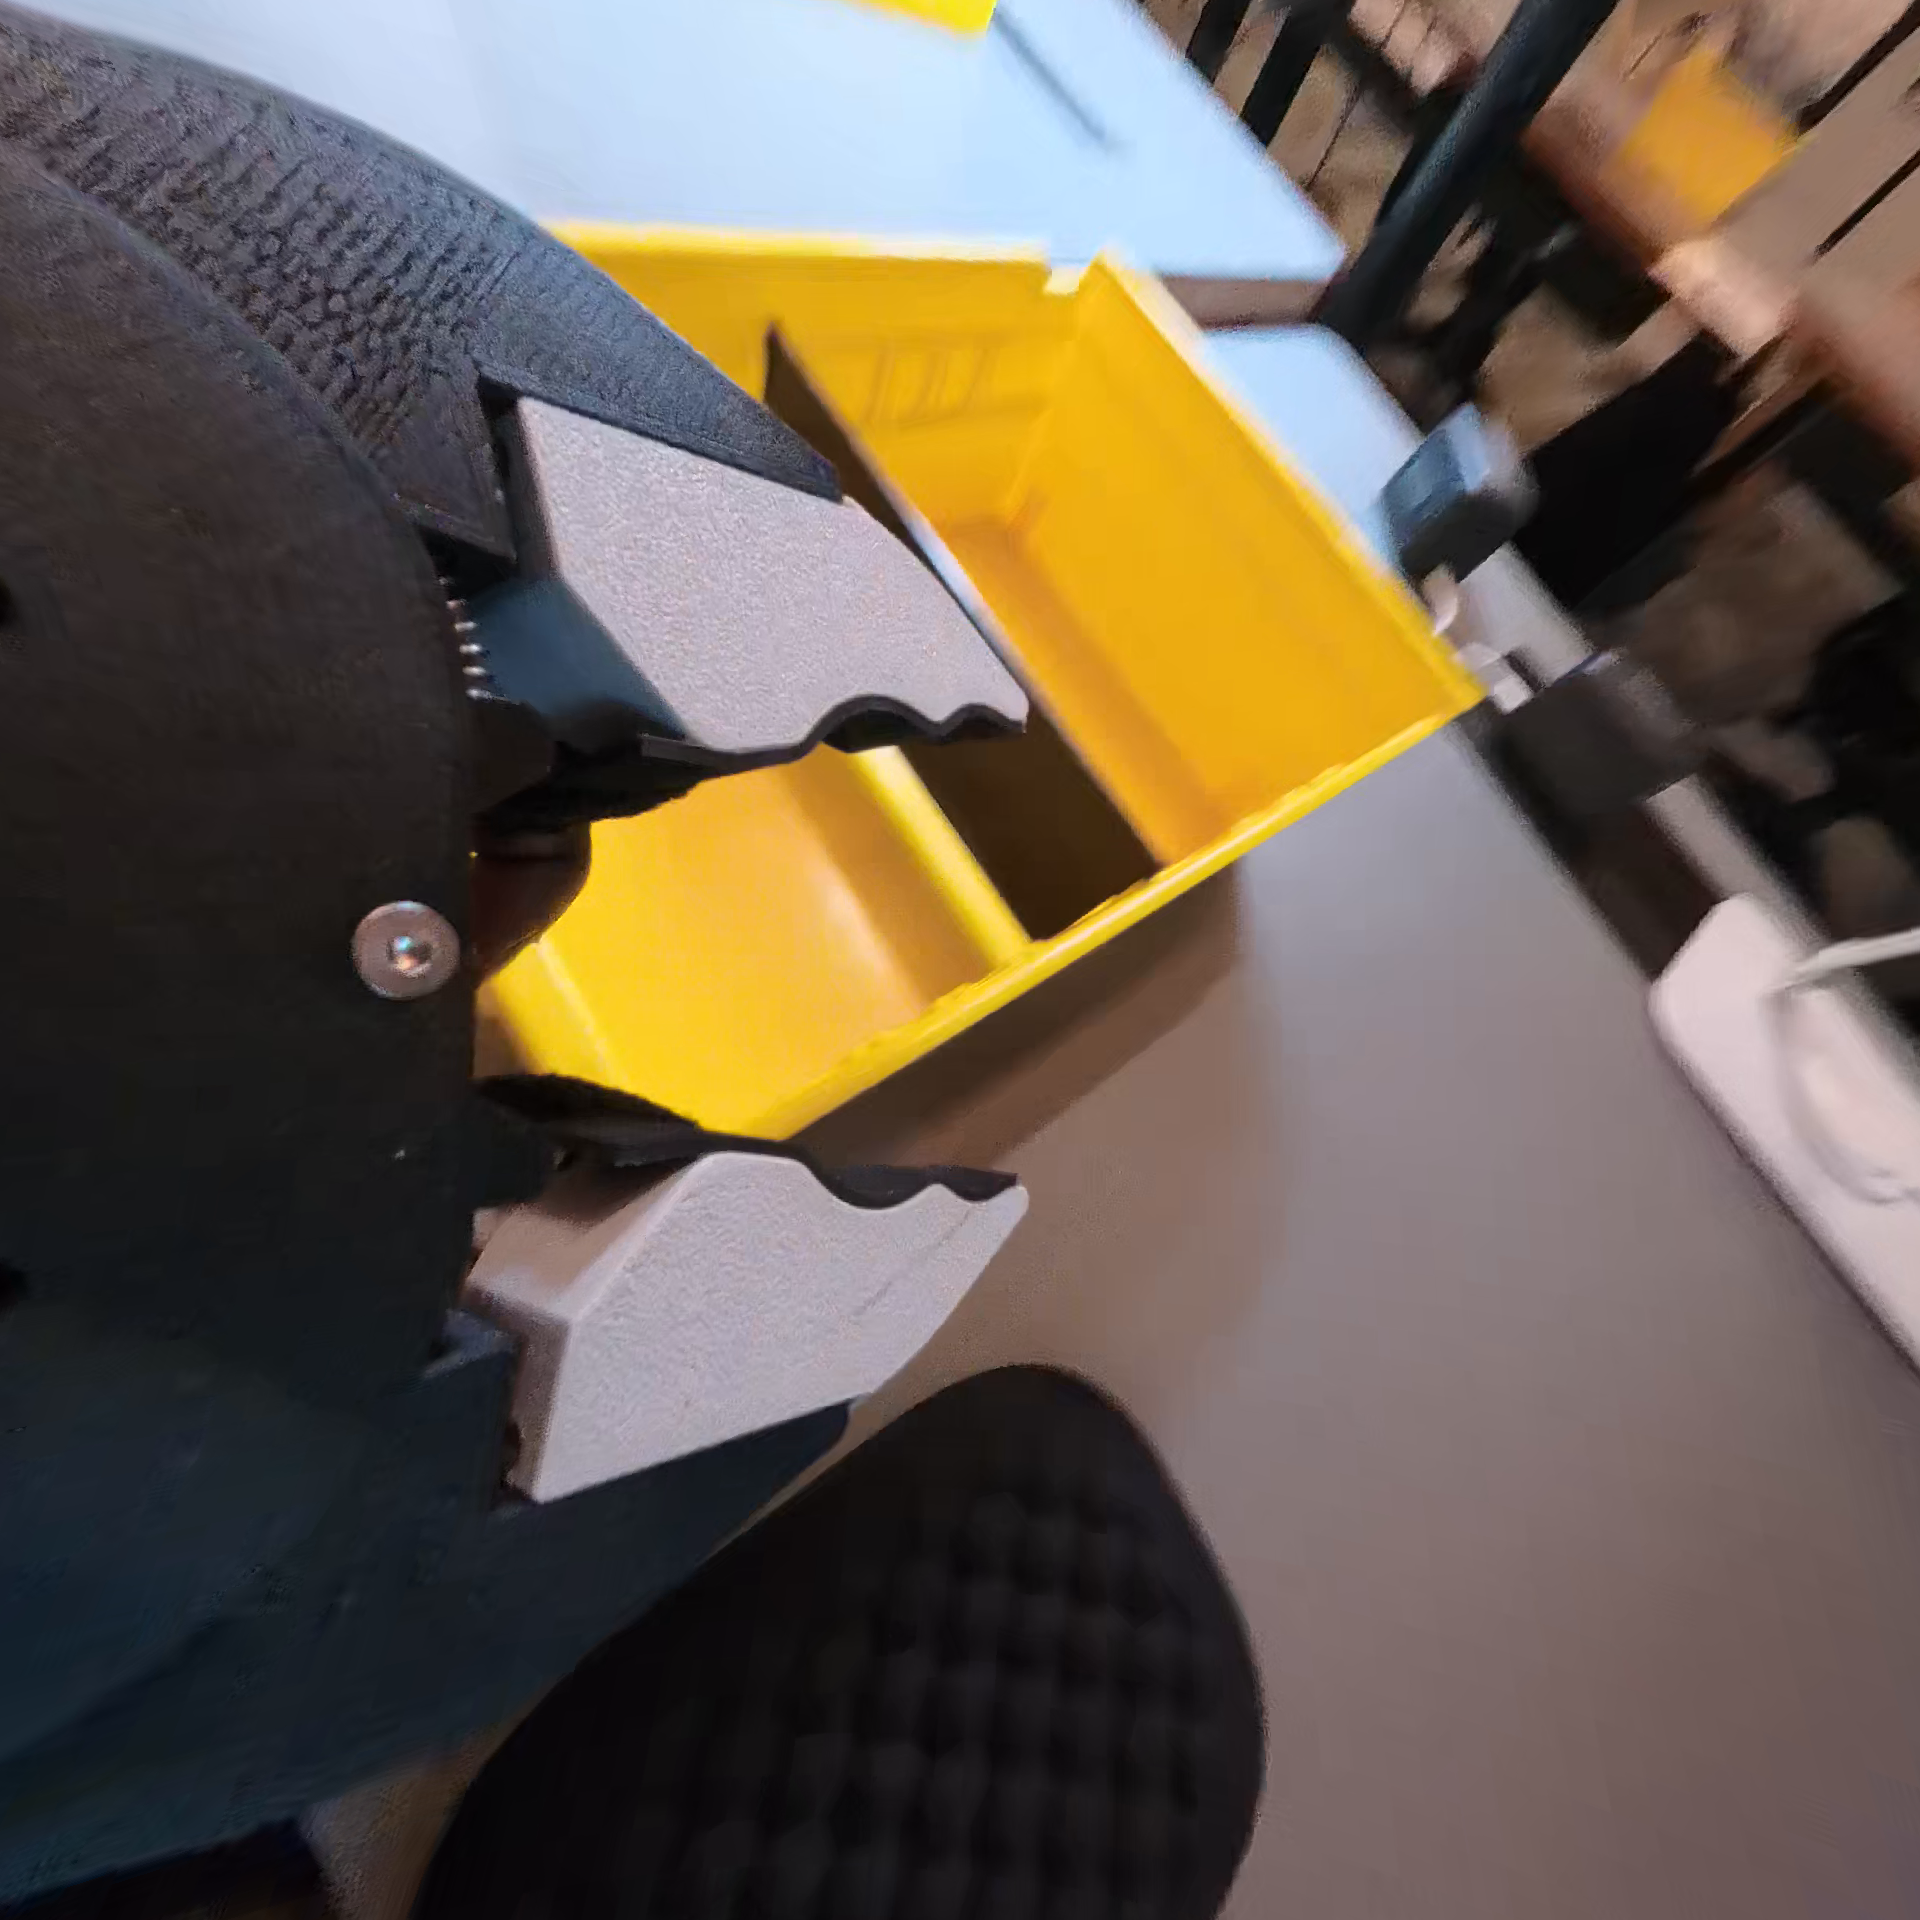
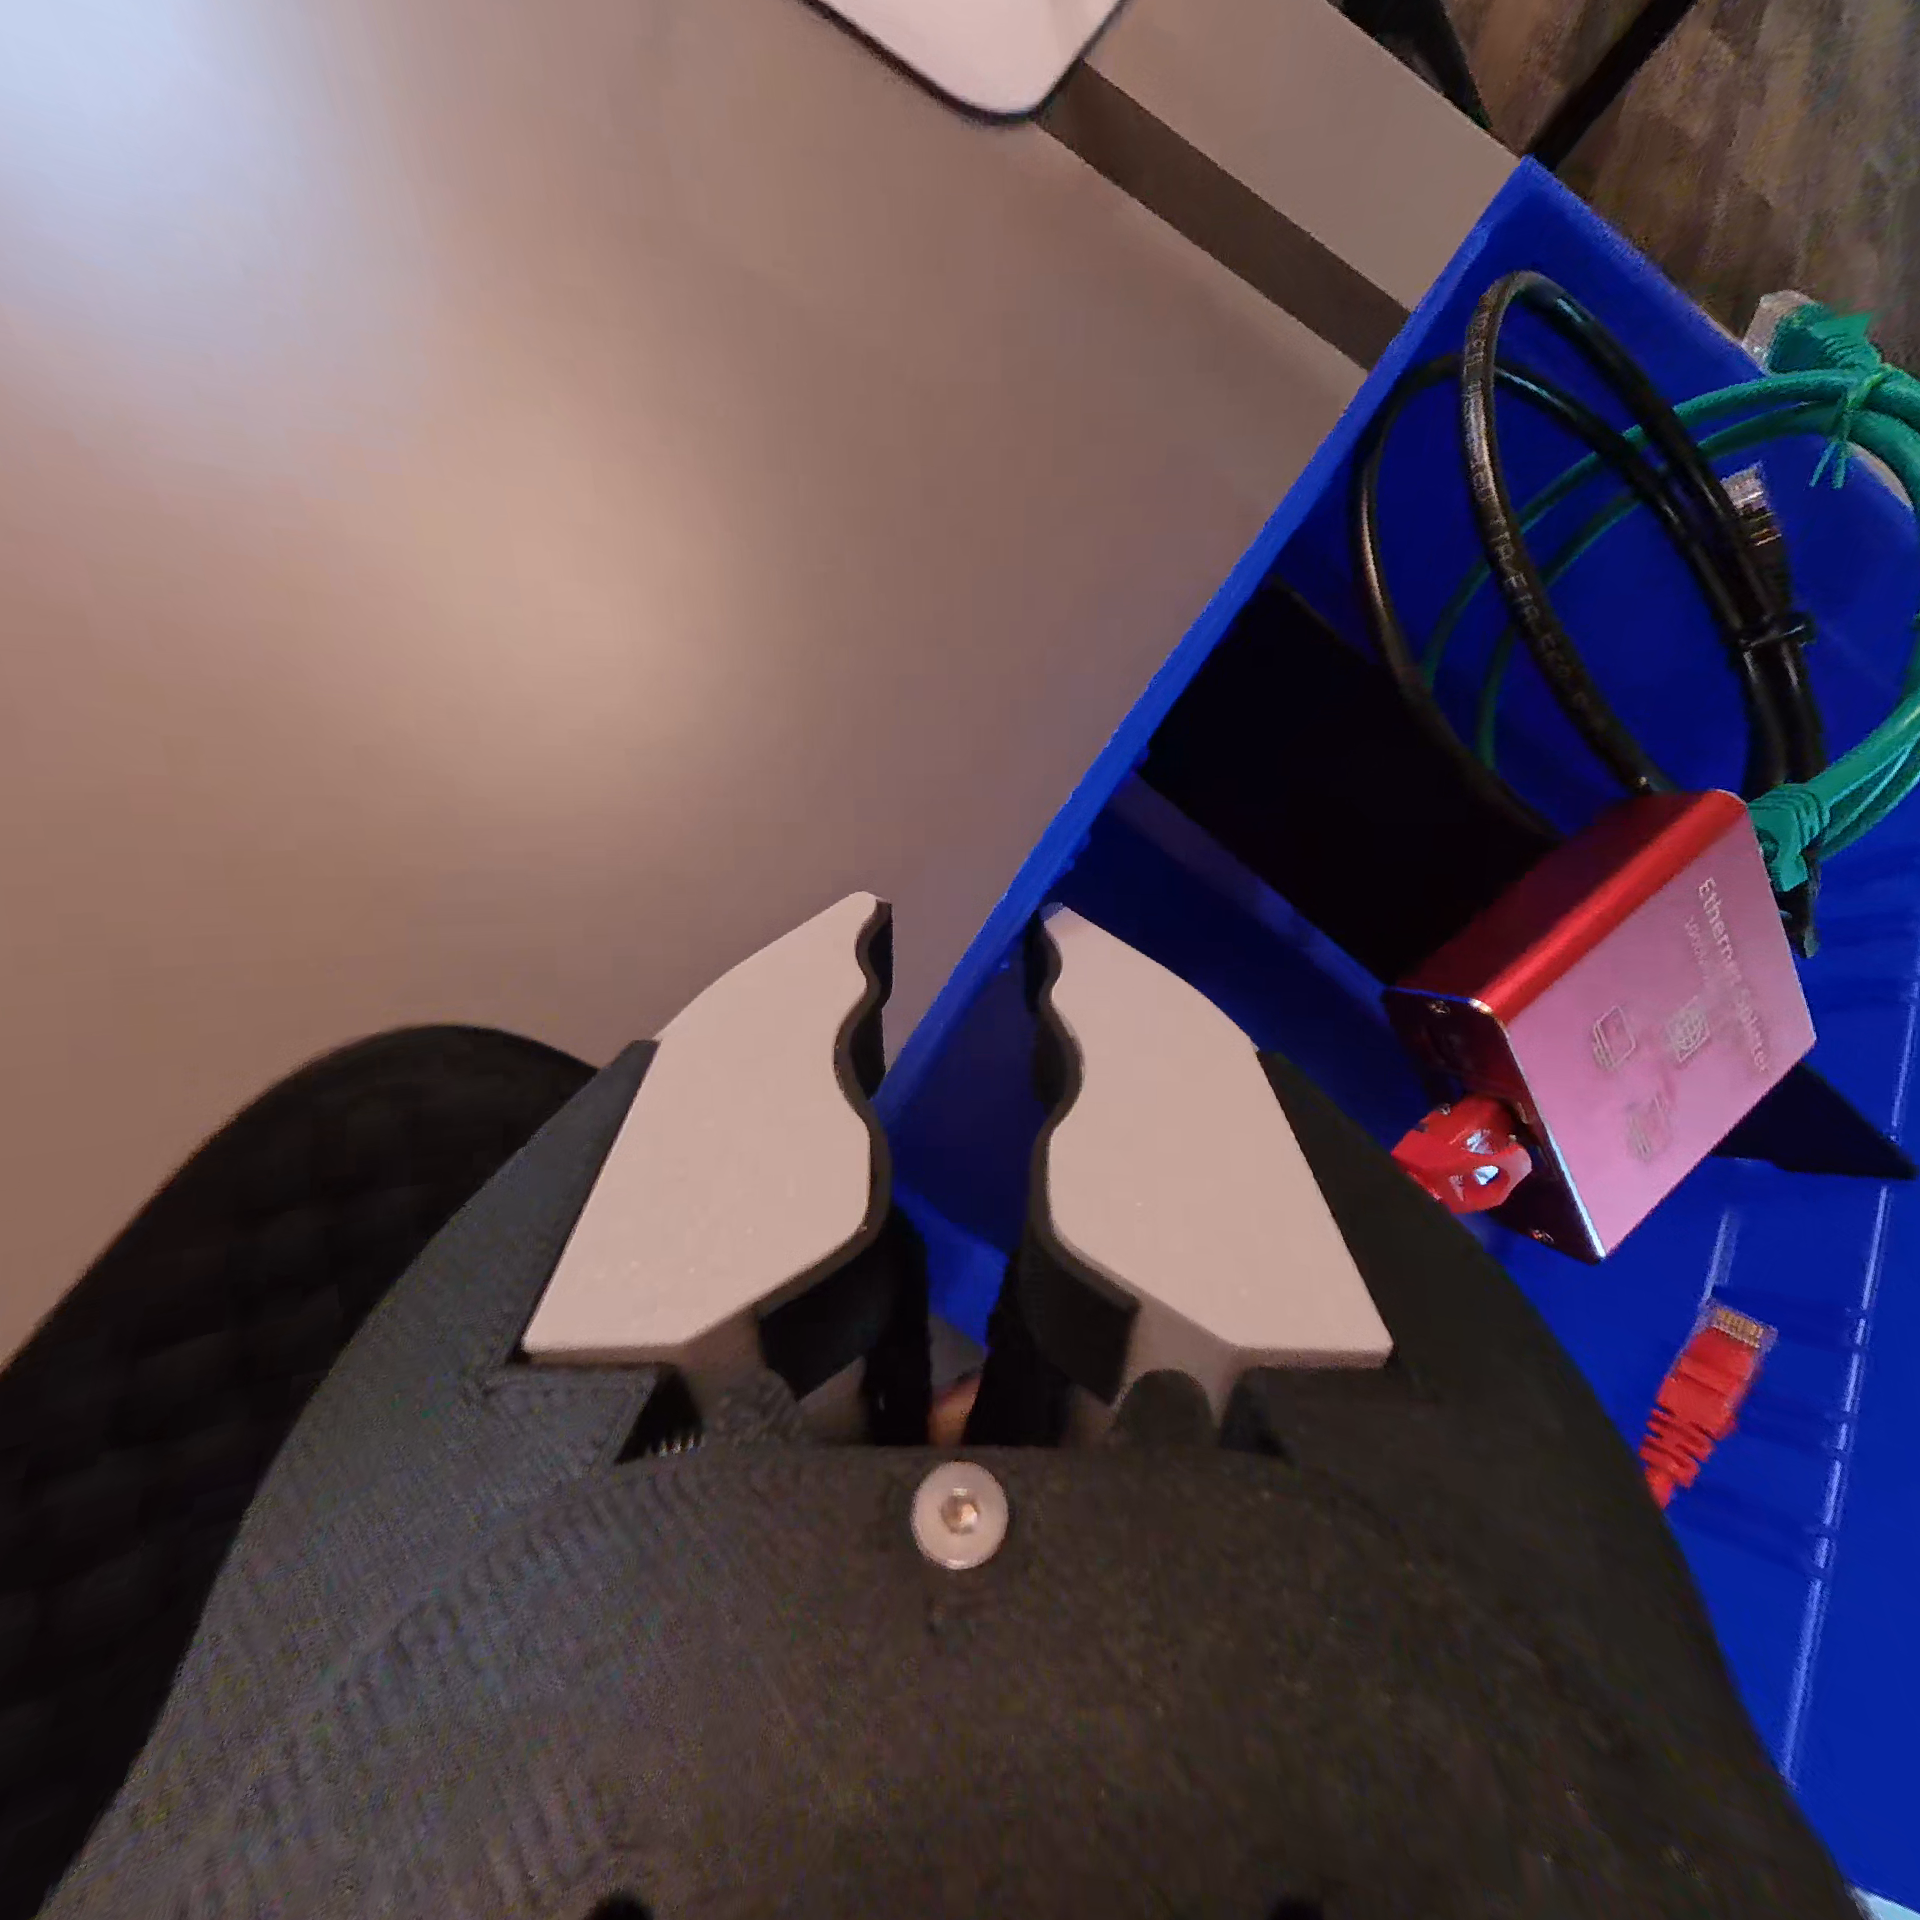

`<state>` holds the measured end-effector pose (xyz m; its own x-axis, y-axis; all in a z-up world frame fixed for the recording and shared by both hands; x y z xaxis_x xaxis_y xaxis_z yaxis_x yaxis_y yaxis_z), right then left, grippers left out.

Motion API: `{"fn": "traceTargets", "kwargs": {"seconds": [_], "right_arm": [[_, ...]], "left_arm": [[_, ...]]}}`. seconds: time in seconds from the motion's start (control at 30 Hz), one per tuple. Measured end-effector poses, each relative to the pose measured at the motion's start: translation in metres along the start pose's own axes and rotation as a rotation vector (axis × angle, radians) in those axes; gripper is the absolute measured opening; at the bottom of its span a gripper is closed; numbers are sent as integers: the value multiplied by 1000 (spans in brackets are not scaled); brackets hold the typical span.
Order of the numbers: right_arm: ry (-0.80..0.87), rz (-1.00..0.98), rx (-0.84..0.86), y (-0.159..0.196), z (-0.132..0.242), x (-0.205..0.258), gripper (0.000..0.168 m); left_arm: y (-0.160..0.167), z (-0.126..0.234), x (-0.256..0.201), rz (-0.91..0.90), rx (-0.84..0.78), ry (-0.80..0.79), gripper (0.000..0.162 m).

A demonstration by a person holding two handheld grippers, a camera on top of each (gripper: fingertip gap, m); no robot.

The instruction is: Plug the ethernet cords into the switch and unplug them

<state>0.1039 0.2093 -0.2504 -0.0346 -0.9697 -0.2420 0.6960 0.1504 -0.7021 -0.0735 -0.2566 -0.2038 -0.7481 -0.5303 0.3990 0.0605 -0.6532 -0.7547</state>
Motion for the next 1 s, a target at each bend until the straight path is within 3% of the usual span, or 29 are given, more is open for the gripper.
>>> {"fn": "traceTargets", "kwargs": {"seconds": [0.1, 0.2, 0.43, 0.83, 1.0], "right_arm": [[-10, 12, -12, -15, -11, 14, 24], [-41, 25, -26, -31, -21, 32, 25], [-146, 108, -49, -71, -40, 94, 26], [-360, 326, -146, -139, -60, 230, 31], [-477, 328, -234, -160, -66, 277, 35]], "left_arm": [[21, -4, -16, 46, 38, 108, 71], [33, -15, -22, 33, 55, 100, 62], [23, -33, -28, 126, -40, 62, 42], [0, -53, -43, 263, -144, 93, 55], [-9, -58, -45, 339, -206, 131, 57]]}}
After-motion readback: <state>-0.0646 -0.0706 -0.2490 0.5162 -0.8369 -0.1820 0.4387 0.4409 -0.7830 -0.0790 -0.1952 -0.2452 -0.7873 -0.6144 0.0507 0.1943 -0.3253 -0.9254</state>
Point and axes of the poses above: each gripper's, where its closed fingertips meet, z back along the fingers, y out of its underside, x = y × z across the jaws, the point moved 2 cm from there along z, back along the fingers, and after that the axes turned 2 degrees about -y, right-handed, at the moved point
